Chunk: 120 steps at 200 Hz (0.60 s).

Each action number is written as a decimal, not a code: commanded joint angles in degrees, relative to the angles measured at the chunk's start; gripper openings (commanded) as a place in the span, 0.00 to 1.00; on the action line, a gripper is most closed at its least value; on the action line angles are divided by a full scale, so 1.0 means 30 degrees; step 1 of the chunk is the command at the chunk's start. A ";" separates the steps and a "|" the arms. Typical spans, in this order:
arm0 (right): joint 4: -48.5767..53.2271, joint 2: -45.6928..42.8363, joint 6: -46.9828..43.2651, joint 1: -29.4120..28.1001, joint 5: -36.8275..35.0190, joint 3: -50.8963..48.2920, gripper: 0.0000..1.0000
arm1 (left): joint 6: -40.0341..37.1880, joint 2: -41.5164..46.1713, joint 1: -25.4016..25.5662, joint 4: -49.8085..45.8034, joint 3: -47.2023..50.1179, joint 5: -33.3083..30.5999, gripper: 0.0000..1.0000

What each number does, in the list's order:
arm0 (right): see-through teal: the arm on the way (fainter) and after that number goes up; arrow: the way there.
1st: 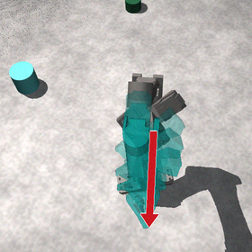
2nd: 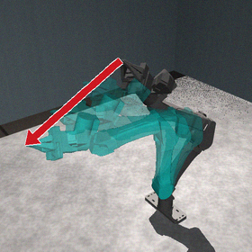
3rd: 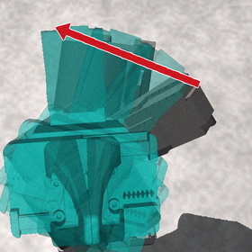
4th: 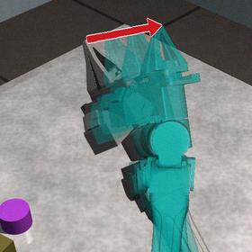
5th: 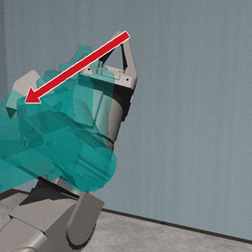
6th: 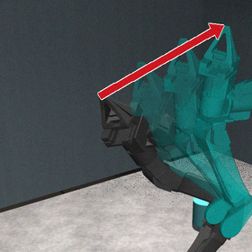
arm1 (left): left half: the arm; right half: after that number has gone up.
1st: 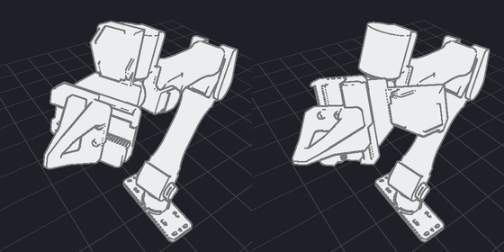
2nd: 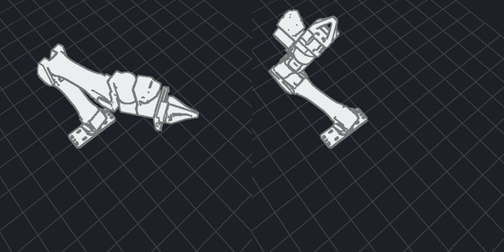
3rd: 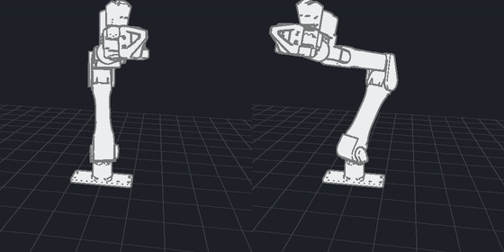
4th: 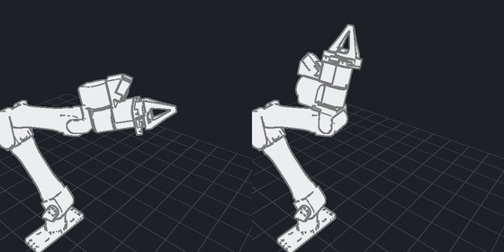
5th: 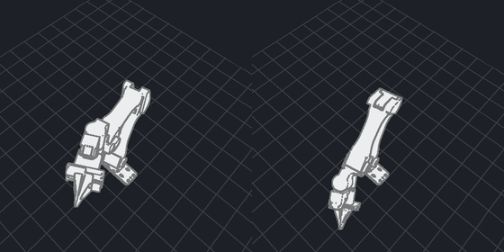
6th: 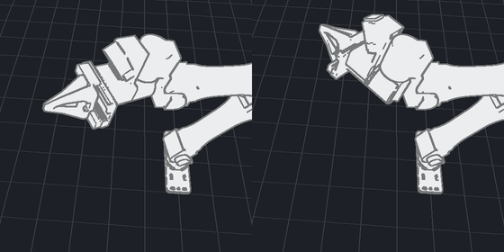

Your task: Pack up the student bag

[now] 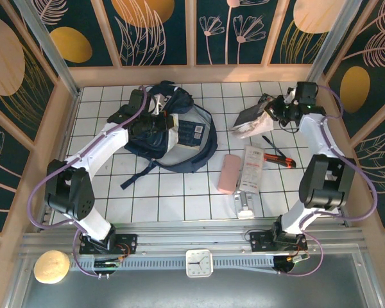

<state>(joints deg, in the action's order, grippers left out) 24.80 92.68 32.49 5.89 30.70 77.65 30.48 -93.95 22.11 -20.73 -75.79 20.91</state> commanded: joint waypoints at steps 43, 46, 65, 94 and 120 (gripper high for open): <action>0.1478 -0.3350 0.1646 -0.1583 0.2656 0.1166 0.00 | 0.0418 -0.0673 -0.0037 0.1183 -0.0313 -0.0436 0.00; 0.1423 -0.3406 0.1774 -0.1737 0.2672 0.1255 0.00 | 0.0406 -0.0697 -0.0030 0.1196 -0.0313 -0.0436 0.00; 0.0836 -0.3509 0.2377 -0.2613 0.3081 0.1488 0.00 | 0.0446 -0.0843 -0.0042 0.1285 -0.0255 -0.0366 0.00; 0.3988 -0.2472 -0.0749 -0.1809 0.0658 0.1363 0.29 | 0.0566 -0.0889 -0.0041 0.1415 -0.0145 -0.0261 0.00; 0.4408 -0.1372 -0.3076 0.1125 -0.1664 -0.0707 0.56 | 0.0537 -0.1200 -0.0023 0.1461 -0.0368 -0.0029 0.00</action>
<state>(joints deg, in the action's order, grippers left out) 32.40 84.84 31.62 1.93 34.17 79.85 30.96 -96.16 22.31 -19.29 -75.79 20.84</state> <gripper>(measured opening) 0.491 0.051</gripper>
